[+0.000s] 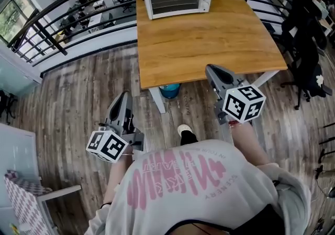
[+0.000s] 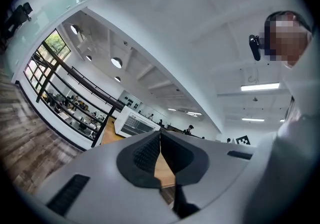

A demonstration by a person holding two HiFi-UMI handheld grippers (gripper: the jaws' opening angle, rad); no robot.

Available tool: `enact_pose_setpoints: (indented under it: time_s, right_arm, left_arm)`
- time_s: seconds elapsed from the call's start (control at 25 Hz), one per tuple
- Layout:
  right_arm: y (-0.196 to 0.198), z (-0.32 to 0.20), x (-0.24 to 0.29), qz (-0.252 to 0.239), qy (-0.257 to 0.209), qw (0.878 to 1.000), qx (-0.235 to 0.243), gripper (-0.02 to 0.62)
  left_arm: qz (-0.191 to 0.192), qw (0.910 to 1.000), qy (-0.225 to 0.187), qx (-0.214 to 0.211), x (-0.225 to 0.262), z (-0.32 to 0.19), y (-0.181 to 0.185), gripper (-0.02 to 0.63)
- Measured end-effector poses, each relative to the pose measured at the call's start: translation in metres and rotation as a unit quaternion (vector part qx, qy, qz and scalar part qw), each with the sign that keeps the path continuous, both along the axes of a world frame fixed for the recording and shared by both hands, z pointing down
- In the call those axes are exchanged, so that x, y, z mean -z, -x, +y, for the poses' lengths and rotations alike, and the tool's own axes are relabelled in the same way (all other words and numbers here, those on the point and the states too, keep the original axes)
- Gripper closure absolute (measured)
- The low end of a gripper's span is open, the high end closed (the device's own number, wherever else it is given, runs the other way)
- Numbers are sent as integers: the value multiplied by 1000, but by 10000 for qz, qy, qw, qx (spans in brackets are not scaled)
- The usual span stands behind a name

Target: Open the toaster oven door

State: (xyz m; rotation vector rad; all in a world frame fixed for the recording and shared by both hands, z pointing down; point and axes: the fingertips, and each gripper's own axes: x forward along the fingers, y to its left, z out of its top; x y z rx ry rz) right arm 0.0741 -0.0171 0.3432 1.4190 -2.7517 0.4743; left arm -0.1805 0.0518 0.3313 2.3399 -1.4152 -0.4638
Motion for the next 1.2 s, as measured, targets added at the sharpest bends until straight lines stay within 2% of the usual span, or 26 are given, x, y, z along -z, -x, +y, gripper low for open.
enact_pose_setpoints:
  time_s: [0.44,0.64,1.0,1.2]
  right_arm:
    - [-8,-109,22,40,-174,9994,287,588]
    - [-15,-153,31,-189,-330,9984,419,588]
    - [-19,-205,18,-444,-260,9962,702,588]
    - [-17,-233,17,-363,-451,9955,746,588]
  left_arm:
    - [37,9995,-161,261,16,-98,-11,584]
    - [-4,9990,-209,397,20,-130,-20,584]
    - [-59,9975,-213,674,16,-163,-24,584]
    - [-17,9958,-200,899,13,-173,-15,584]
